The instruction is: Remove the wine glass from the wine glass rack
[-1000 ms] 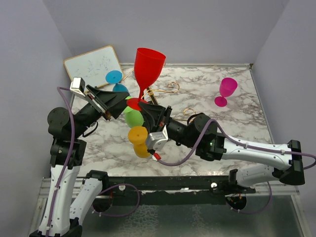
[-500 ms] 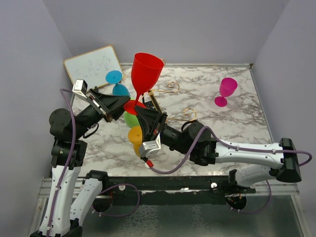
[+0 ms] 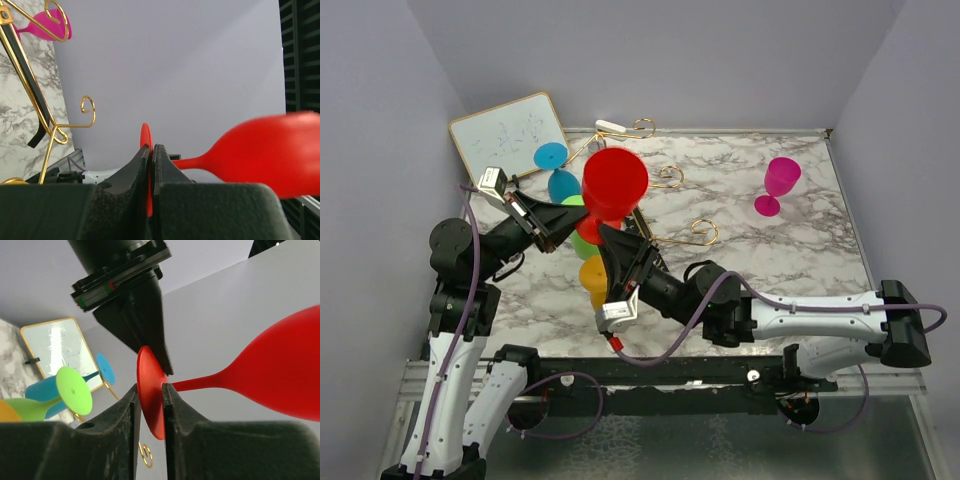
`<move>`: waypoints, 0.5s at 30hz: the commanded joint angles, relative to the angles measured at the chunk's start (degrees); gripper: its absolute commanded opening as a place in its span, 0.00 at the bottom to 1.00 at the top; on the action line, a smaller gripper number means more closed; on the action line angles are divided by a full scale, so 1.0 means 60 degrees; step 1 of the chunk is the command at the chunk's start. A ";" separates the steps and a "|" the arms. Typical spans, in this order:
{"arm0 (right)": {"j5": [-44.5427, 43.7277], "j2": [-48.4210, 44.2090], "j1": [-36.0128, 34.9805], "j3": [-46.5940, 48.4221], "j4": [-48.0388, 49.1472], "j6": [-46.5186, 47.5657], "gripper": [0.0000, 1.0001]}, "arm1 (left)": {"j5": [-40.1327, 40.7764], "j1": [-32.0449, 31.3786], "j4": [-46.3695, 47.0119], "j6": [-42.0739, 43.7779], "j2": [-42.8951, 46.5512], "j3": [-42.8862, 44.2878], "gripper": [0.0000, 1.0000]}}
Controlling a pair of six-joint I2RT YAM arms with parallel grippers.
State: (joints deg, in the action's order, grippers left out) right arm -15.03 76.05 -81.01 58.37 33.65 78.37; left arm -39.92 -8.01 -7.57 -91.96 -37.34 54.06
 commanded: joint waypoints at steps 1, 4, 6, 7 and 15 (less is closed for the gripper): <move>-0.1106 -0.0359 -0.0479 -0.0349 0.0320 -0.0441 0.28 | 0.0141 -0.0030 0.0916 0.0181 0.0241 0.0000 0.00; -0.1647 -0.0703 -0.0660 -0.0527 0.0243 -0.0539 0.38 | 0.0253 -0.0028 0.1195 0.0278 0.0244 -0.0071 0.00; -0.1965 -0.0946 -0.0756 -0.0655 0.0130 -0.0648 0.41 | 0.0280 -0.0040 0.1441 0.0256 0.0198 -0.0123 0.00; -0.2077 -0.1089 -0.0788 -0.0704 0.0053 -0.0765 0.41 | 0.0261 -0.0042 0.1574 0.0234 0.0148 -0.0125 0.00; -0.2666 -0.1989 -0.0853 -0.0924 -0.0659 -0.1786 0.44 | 0.0197 -0.0033 0.2035 0.0203 -0.0115 -0.0137 0.00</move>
State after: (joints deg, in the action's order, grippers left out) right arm -26.70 66.78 -85.60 53.80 31.94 71.83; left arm -39.62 -8.01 0.75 -90.30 -37.69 53.56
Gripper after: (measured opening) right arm 0.440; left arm 0.041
